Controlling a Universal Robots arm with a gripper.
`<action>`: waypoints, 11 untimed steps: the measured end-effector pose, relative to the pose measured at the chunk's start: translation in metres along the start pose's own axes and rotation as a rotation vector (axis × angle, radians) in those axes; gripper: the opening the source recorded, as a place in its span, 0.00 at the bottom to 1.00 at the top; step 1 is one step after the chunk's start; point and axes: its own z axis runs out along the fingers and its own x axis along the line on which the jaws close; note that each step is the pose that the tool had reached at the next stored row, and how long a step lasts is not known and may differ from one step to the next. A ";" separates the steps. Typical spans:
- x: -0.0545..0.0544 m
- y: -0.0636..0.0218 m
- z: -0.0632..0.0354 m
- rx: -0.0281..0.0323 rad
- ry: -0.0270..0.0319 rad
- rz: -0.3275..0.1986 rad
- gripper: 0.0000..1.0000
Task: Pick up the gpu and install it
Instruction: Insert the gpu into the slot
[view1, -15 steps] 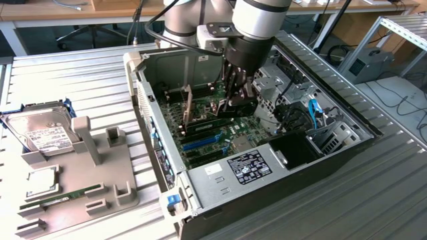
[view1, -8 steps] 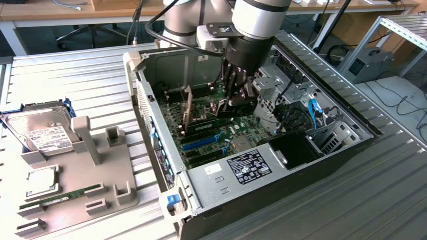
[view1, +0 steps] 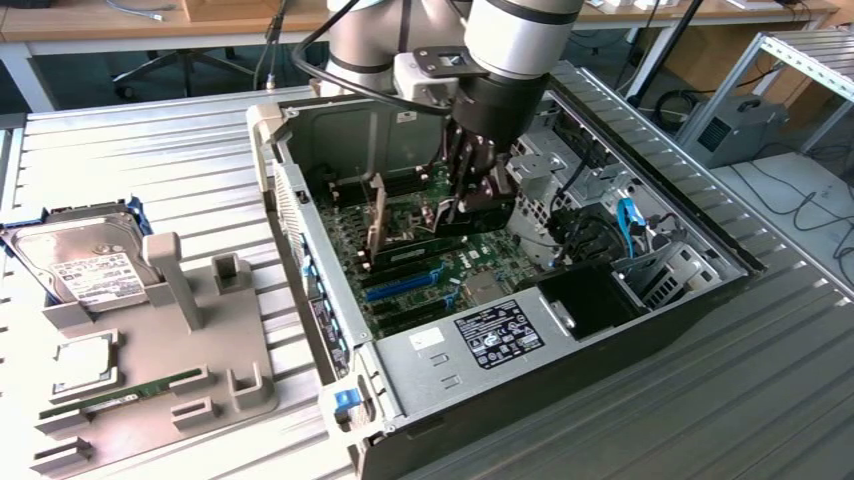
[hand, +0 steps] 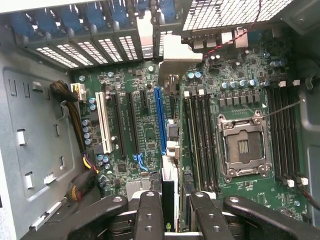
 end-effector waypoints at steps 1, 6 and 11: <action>0.000 0.0000 0.0000 0.0000 0.0001 -0.003 0.26; 0.000 0.0000 0.0000 -0.0003 0.0009 -0.028 0.26; 0.000 0.0000 0.0000 -0.0006 0.0018 -0.056 0.26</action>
